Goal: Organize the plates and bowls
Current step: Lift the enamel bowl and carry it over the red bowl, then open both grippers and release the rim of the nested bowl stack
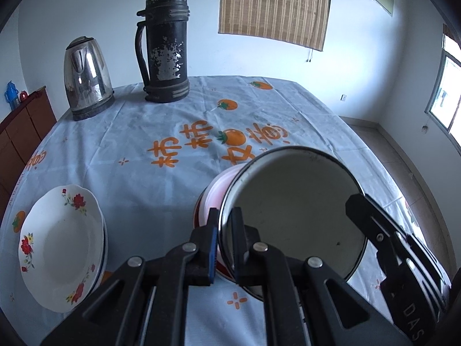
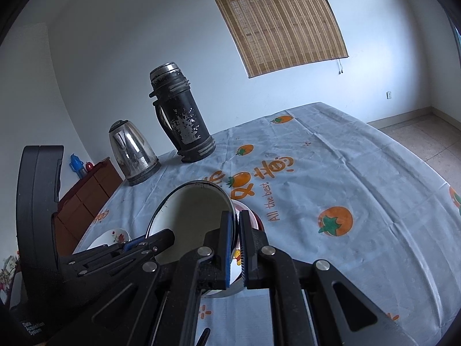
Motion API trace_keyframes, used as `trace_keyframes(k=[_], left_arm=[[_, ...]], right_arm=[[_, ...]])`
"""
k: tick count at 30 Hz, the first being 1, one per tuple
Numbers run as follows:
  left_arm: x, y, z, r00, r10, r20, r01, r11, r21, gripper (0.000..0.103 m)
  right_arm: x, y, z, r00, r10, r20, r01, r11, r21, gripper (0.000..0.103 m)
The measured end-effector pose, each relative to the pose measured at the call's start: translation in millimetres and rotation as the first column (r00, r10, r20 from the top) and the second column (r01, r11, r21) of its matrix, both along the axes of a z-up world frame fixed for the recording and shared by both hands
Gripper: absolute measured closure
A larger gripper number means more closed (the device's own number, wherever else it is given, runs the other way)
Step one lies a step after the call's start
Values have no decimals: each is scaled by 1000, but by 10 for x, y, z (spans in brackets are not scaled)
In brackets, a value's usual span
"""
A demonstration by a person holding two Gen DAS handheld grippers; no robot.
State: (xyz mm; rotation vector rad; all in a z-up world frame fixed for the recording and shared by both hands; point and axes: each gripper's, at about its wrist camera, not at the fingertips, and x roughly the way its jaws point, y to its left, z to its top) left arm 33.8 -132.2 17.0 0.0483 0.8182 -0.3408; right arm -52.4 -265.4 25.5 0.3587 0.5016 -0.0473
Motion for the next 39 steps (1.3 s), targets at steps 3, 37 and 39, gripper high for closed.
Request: trace_keyframes(k=[3,37,39], left_arm=[[21,-8,14,1000,3,2,-3,1000,6,98],[387,4,-148,994,35,-104,-38,999,-20,96],[405,65,-109,994,28,-109,-34,998,-56,95]], right_arm=[[14,-3,4,1000,2,0,-2,1000,0,96],[533,-86,-174,992,26,-121,-25,1000,11,96],[557,-109,-203,991,38,-131,-33,999,41,96]])
